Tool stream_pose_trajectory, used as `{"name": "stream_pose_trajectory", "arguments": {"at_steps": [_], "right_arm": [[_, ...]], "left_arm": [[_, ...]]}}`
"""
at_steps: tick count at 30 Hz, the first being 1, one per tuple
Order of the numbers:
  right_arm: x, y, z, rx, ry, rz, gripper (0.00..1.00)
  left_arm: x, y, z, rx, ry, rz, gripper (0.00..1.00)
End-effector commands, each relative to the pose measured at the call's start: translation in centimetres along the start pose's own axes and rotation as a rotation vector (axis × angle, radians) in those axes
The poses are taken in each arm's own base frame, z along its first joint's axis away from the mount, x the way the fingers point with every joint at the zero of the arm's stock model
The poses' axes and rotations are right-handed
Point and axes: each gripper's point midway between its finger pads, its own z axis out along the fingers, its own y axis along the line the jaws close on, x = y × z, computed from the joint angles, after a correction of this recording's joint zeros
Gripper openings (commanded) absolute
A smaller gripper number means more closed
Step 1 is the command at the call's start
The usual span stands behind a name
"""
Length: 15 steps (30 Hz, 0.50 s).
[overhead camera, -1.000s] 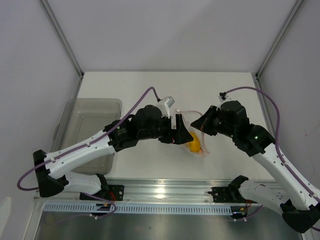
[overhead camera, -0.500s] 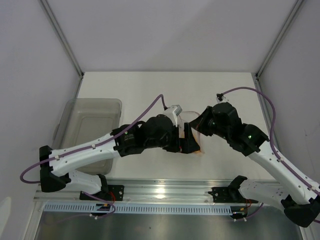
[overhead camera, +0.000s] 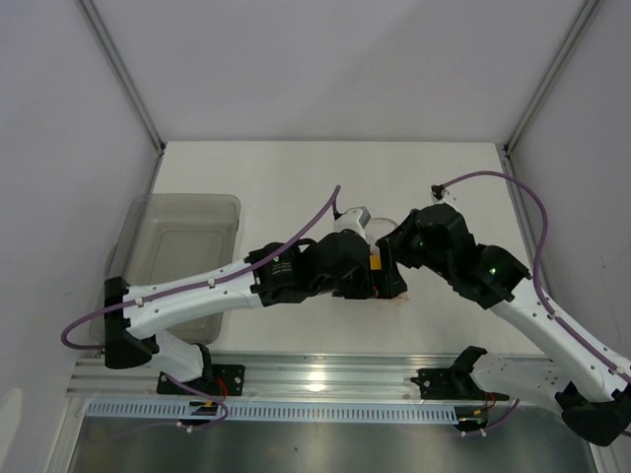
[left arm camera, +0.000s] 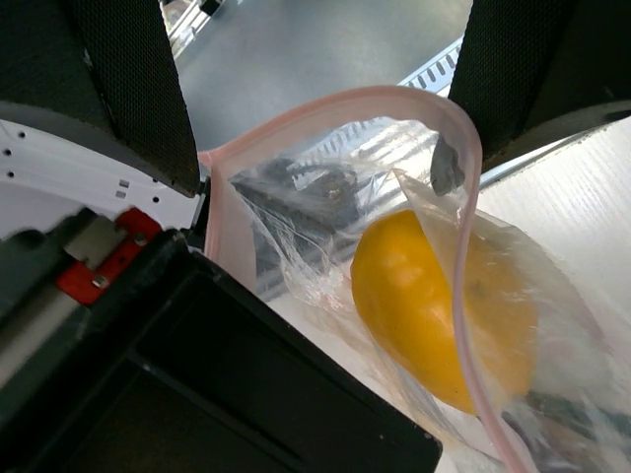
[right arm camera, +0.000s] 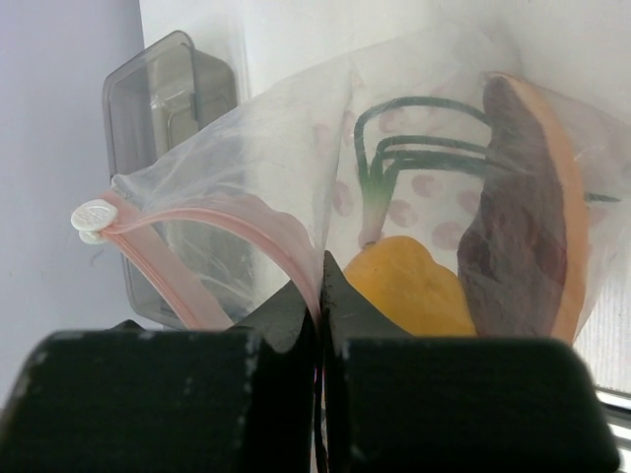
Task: Place the food in the zip-top bag and seal the zipper
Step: Adjust the zipper food storage bag at the center of the board.
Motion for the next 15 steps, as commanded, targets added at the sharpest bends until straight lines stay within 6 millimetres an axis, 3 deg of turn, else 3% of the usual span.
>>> {"name": "stream_pose_trajectory", "arguments": {"at_steps": [1, 7, 10, 13, 14, 15], "right_arm": [[-2.4, 1.1, -1.5, -0.024, -0.094, 0.024, 0.0], [-2.3, 1.2, -1.9, -0.039, -0.088, 0.001, 0.0], [-2.1, 1.3, -2.0, -0.046, -0.081, -0.005, 0.0], [-2.1, 1.3, -2.1, -0.054, -0.079, -0.018, 0.0], [-2.1, 1.3, -2.0, -0.052, -0.078, -0.024, 0.0], [-2.2, 1.4, -2.2, -0.062, -0.082, -0.024, 0.06]], "left_arm": [[-1.1, -1.4, -0.1, -0.013, -0.049, -0.041, 0.99], [-0.6, -1.3, 1.3, -0.054, -0.017, -0.019, 0.99], [-0.8, -1.6, 1.4, -0.042, -0.023, -0.007, 0.92], [-0.7, -1.5, 1.5, -0.041, -0.019, 0.005, 0.72], [-0.7, -1.4, 1.5, -0.042, -0.019, 0.008, 0.55], [-0.5, -1.3, 1.5, -0.046, -0.013, 0.013, 0.49]]}}
